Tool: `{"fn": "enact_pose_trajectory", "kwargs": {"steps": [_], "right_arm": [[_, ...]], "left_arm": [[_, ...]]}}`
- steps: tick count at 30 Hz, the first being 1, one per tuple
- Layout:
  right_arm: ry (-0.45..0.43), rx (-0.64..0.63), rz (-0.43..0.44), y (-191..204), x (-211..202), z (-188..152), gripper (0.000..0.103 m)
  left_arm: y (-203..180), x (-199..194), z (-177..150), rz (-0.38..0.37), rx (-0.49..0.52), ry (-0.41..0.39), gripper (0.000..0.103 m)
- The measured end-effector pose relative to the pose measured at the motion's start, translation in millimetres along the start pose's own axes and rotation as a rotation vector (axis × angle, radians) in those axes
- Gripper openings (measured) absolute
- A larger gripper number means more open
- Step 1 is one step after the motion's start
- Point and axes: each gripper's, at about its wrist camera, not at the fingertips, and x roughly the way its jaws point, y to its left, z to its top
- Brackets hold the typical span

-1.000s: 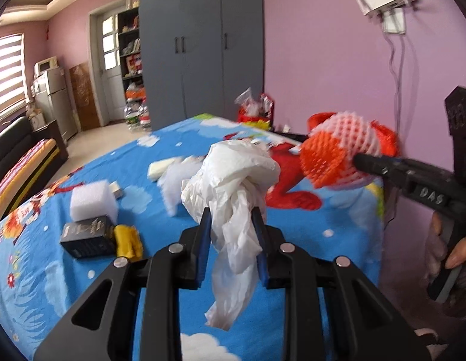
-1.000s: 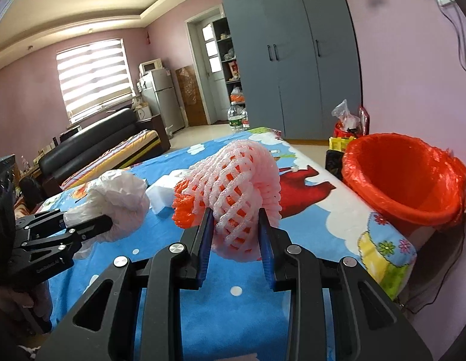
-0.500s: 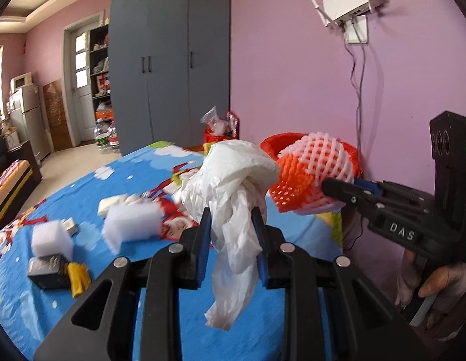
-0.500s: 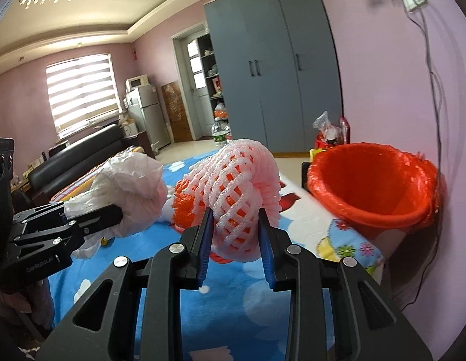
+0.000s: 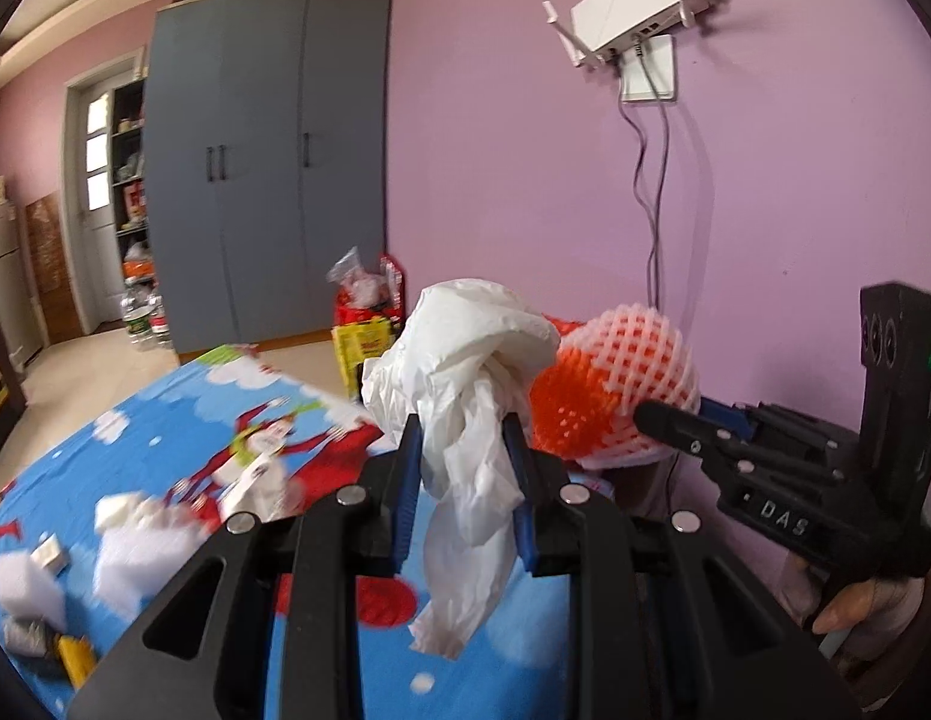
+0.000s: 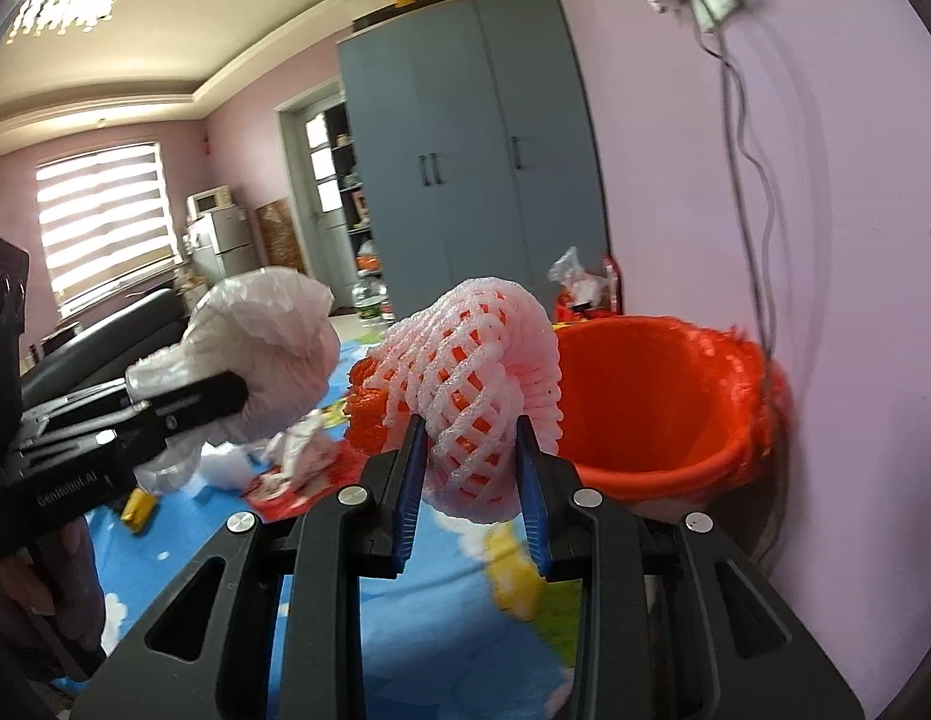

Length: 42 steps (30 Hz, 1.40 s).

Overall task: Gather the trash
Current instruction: 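Carry foam net and plastic bag to the red bin and open both tools, then move both tools back over the bed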

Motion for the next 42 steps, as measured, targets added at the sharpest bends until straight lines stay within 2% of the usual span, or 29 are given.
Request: {"fn": "enact_pose_trajectory", "kwargs": {"steps": [10, 16, 23, 24, 25, 26, 27, 28, 32, 34, 39, 42], "right_arm": [[-0.01, 0.003, -0.104, -41.1, 26.1, 12.0, 0.03], [0.002, 0.021, -0.149, -67.5, 49.1, 16.4, 0.031], [0.022, 0.028, -0.188, -86.5, 76.0, 15.6, 0.039], [0.031, 0.035, -0.189, -90.9, 81.4, 14.5, 0.041], [0.039, 0.036, -0.19, -93.7, 85.6, 13.6, 0.043], [0.045, 0.033, -0.199, -94.3, 88.4, 12.7, 0.056], [0.057, 0.028, -0.218, -96.5, 92.7, 10.3, 0.073], [0.063, 0.03, -0.225, -97.2, 94.7, 9.8, 0.074], [0.072, 0.029, -0.241, -97.7, 91.4, 1.4, 0.074], [0.077, 0.038, -0.238, -95.2, 84.6, -3.2, 0.074], [0.063, 0.046, -0.218, -77.0, 61.2, -7.1, 0.074], [0.055, 0.041, -0.188, -57.5, 48.1, -4.6, 0.074]], "left_arm": [[-6.6, 69.5, 41.0, -0.101, 0.022, 0.011, 0.026], [-6.4, 111.5, 57.3, -0.12, 0.015, 0.027, 0.027], [-5.4, 162.4, 70.6, -0.13, 0.0, 0.05, 0.029], [-5.1, 167.8, 71.5, -0.13, -0.002, 0.051, 0.032], [-4.4, 176.5, 72.7, -0.135, -0.008, 0.057, 0.04], [-4.6, 184.0, 73.8, -0.144, -0.014, 0.066, 0.046], [-4.2, 190.4, 74.5, -0.141, -0.019, 0.073, 0.06], [-2.7, 195.0, 74.3, -0.115, -0.029, 0.067, 0.072], [3.4, 196.1, 71.2, -0.103, -0.04, 0.072, 0.075], [8.7, 185.8, 69.6, -0.091, -0.036, 0.058, 0.084], [22.6, 142.7, 61.5, -0.011, -0.034, 0.017, 0.098], [34.3, 114.1, 52.6, 0.041, -0.035, 0.011, 0.098]]}}
